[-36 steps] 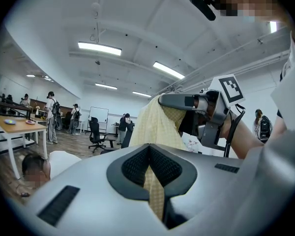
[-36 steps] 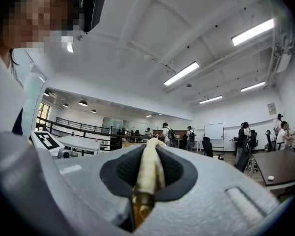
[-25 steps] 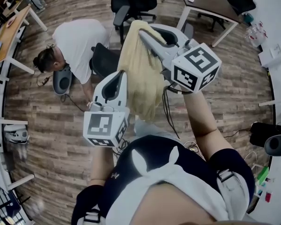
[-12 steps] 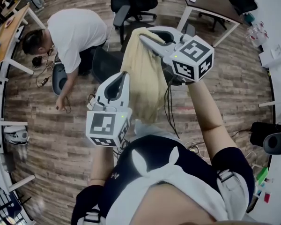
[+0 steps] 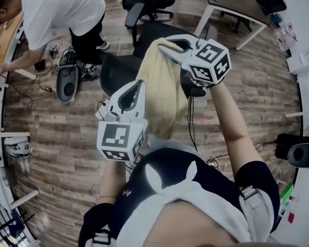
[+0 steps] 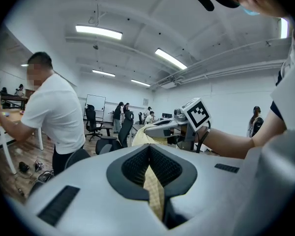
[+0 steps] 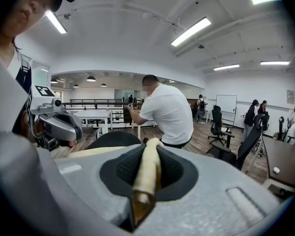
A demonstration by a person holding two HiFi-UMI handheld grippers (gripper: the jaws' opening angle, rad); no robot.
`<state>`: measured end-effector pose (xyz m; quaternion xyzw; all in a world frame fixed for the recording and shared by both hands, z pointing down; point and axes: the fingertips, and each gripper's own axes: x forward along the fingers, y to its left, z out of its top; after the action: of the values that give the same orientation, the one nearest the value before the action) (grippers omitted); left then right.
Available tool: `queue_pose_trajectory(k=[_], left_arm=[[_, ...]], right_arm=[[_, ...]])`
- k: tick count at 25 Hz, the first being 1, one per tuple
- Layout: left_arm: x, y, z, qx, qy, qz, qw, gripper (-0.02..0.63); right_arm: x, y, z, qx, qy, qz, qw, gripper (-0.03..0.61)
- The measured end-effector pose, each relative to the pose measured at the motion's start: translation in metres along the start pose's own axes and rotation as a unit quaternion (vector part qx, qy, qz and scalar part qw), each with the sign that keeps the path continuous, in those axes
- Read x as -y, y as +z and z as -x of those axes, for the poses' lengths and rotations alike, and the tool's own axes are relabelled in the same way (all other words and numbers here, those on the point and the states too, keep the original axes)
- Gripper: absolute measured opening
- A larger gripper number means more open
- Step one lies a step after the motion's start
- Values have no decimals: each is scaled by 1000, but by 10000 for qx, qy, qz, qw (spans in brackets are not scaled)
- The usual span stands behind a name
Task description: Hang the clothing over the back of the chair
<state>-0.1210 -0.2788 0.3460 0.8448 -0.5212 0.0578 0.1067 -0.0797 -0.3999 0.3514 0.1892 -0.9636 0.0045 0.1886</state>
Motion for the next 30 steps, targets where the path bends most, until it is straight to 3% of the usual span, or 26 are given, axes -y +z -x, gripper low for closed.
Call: queue_pose_trajectory(k=[17,30], left_arm=[[-3,-16,-25,-288,-61,43,9996,6],[-5,-22,-31,-384,-118,58,9992,6]], right_arm=[[13,-69,-22,-807,141,-293,9962,59],[21,-80,-16,-768,-106,-596,9952,107]])
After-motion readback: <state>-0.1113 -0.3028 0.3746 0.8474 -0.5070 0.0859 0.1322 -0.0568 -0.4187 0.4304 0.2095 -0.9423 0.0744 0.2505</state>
